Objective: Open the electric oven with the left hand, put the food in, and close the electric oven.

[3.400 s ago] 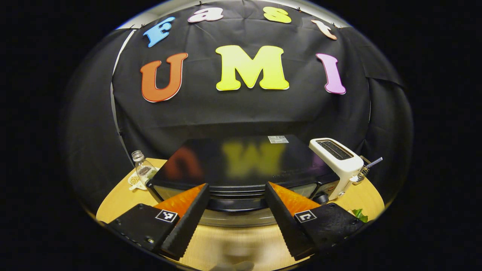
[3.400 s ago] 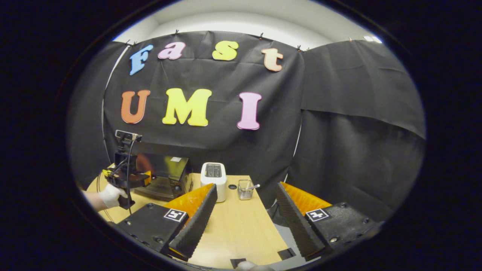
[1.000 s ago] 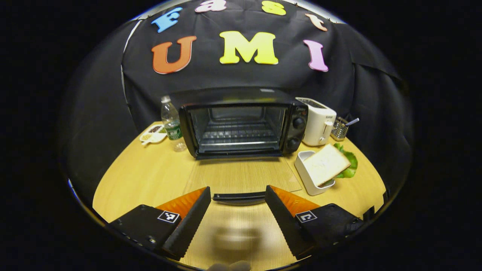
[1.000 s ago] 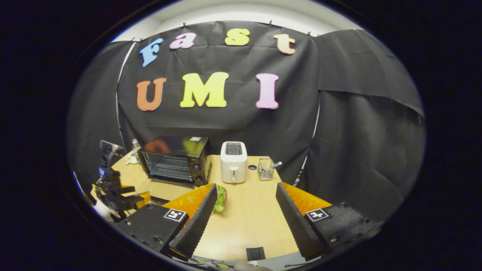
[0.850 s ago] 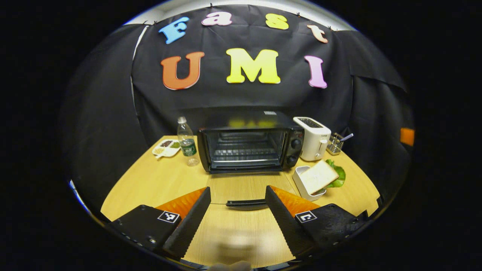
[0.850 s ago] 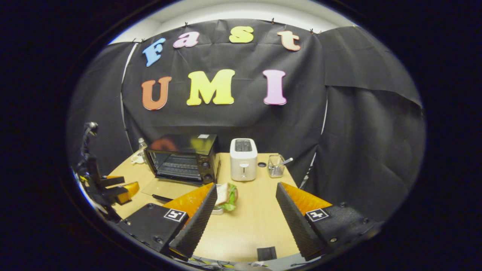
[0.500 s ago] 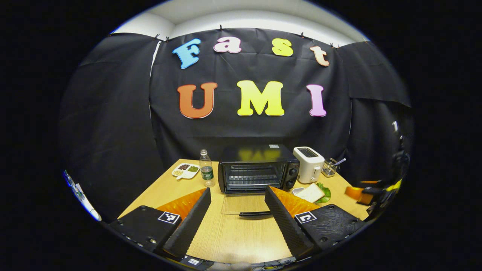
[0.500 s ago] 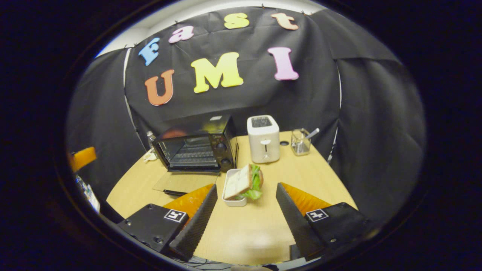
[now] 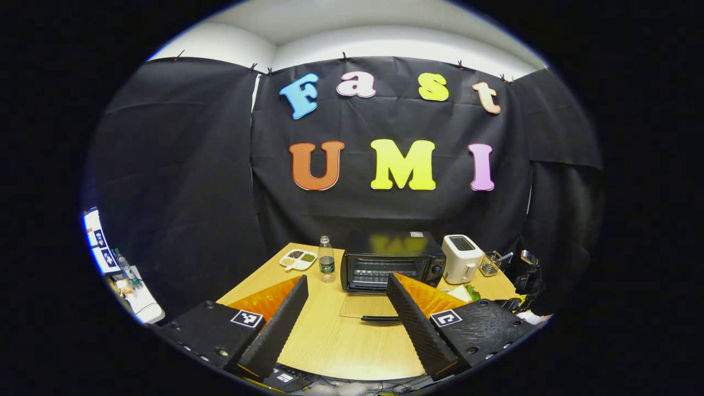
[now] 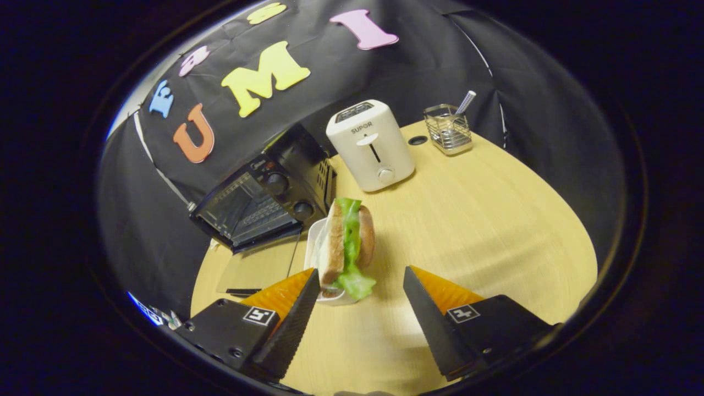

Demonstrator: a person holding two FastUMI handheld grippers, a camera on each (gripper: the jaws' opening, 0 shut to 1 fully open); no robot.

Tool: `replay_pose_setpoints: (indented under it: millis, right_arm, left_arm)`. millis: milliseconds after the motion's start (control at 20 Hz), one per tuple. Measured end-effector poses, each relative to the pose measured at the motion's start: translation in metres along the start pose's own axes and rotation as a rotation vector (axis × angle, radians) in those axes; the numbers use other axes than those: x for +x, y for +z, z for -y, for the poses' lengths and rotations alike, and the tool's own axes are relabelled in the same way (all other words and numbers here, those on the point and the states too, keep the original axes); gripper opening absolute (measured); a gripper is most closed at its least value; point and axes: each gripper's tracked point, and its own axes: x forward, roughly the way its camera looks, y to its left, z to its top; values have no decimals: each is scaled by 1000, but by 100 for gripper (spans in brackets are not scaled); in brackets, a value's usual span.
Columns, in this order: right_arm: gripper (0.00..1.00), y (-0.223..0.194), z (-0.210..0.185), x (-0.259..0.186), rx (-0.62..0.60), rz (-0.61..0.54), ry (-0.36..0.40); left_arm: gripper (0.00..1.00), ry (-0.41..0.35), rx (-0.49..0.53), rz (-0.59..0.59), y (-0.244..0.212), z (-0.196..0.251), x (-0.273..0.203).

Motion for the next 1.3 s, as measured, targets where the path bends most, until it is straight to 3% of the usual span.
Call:
replay_pose_setpoints:
  millis: [300,350,400,450,500,600,700,800,850,900,950,1000,1300]
  right_arm:
    - [92,19,-8,30,10,-166,166]
    - [85,21,-10,32,16,-194,187]
    - [69,25,-12,35,19,-208,210]
    - [74,29,-12,38,22,-218,219]
    - [55,32,-12,39,27,-225,225]
    - [51,36,-18,39,18,-228,248]
    - [39,38,-25,35,-23,-230,260]
    - [43,43,-34,27,-54,-210,266]
    - [33,47,-41,21,-65,-198,274]
    - [32,52,-49,13,-74,-182,283]
    - [51,58,-59,5,-78,-162,291]
    - [41,65,-69,-5,-79,-137,300]
    - [41,73,-164,-33,59,30,348]
  left_arm:
    - [95,147,-48,-38,7,7,9]
    - [95,163,-54,-40,8,12,10]
    - [95,177,-55,-42,8,16,12]
    - [95,189,-54,-47,8,20,16]
    - [95,194,-54,-55,7,24,18]
    - [95,199,-59,-63,5,29,20]
    - [95,204,-57,-60,7,31,23]
    - [95,199,-64,-57,5,29,24]
    - [95,195,-65,-56,3,26,25]
    - [95,189,-66,-58,1,22,26]
    - [95,183,-68,-63,-2,18,27]
    - [95,173,-66,-63,-2,14,29]
    - [96,73,-12,-81,-11,-16,32]
